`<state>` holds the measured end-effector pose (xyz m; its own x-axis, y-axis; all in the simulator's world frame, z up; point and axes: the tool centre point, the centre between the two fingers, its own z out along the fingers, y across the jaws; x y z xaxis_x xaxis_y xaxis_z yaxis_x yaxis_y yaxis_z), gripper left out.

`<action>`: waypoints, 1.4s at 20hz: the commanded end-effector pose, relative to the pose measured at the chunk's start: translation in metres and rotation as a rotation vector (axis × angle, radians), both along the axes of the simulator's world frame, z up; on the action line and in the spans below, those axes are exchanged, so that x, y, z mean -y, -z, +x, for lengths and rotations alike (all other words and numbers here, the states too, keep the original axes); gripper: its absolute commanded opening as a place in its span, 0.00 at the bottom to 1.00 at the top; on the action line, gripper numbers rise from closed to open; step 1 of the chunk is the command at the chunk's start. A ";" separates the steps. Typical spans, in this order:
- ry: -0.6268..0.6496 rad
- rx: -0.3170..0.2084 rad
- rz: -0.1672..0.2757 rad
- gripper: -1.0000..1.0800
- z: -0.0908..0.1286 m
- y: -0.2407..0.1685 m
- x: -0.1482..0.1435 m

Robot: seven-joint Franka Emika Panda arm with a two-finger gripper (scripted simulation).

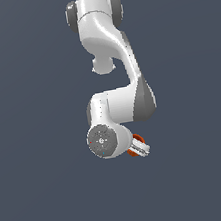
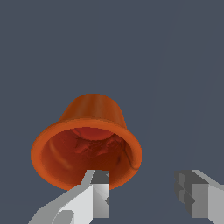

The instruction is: Pick up the object and move it to a goal position.

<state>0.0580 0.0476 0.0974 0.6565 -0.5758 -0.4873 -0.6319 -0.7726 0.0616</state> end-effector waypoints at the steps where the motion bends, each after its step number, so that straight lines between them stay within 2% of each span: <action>1: 0.000 0.000 0.000 0.62 0.000 0.000 0.000; 20: 0.002 -0.002 0.000 0.62 -0.012 0.026 -0.008; 21: 0.002 -0.002 0.000 0.00 -0.012 0.026 -0.008; 28: 0.002 -0.002 0.000 0.00 -0.012 0.026 -0.008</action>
<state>0.0461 0.0554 0.0718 0.6541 -0.5782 -0.4877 -0.6344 -0.7705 0.0626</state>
